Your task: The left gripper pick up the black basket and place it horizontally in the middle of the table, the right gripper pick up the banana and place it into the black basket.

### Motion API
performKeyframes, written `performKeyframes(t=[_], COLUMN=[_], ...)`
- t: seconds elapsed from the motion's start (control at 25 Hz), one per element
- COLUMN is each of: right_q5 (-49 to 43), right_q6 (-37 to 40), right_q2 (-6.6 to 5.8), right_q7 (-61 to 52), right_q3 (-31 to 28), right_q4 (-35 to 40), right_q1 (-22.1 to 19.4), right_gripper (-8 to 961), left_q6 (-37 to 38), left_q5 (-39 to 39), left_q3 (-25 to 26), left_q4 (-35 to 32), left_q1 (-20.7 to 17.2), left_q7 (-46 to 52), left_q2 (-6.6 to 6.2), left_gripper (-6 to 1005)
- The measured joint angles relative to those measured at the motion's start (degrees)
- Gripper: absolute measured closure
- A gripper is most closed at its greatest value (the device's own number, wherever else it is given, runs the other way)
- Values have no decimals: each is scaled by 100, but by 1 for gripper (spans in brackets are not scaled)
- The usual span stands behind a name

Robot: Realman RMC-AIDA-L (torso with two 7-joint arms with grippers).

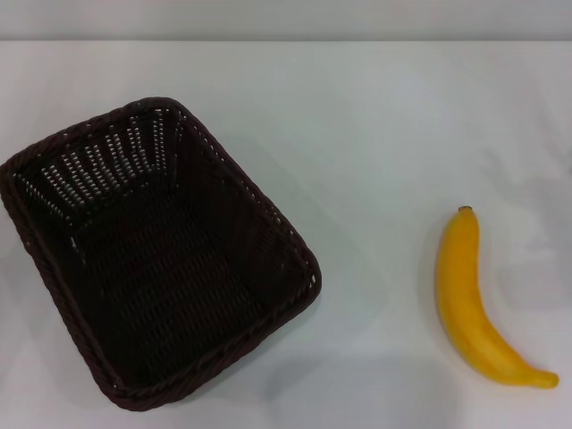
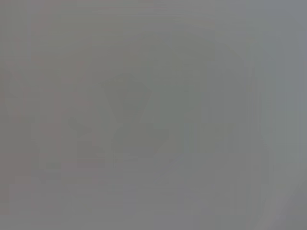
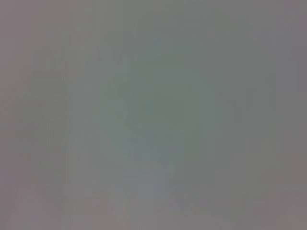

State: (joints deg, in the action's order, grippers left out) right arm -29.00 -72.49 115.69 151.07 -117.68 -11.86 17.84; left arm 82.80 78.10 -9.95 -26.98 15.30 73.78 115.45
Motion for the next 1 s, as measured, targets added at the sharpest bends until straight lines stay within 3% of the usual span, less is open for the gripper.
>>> performKeyframes(t=[0.2,0.52,0.6,0.84,0.92,1.0], right_q5=[-18,-19,-37,-34,-37,-41], right_q6=[33,74,89,105,112,116], right_q2=[-7,-8,-18,-13,-7,-4], right_q7=[-25,-43,-30,-30,-30,-35], right_q3=[18,20,26,34,34,36], right_q4=[0,0,0,0,1,1], right_q1=[9,24,43,25,15,16], right_gripper=[96,96,96,96,96,96], left_q6=[-206,-257,-205,73,92,112], left_q5=[432,1610,1639,1440,1375,1501], left_q3=[-50,-402,-685,-692,-728,-903], left_q4=[-215,-1479,-1717,-1983,-2100,-2268], left_q1=[37,-18,-126,-224,-247,-232], left_q7=[730,2767,3111,3202,3372,3756], left_q2=[-119,-295,-402,-497,-598,-797], left_gripper=[124,122,121,122,124,125])
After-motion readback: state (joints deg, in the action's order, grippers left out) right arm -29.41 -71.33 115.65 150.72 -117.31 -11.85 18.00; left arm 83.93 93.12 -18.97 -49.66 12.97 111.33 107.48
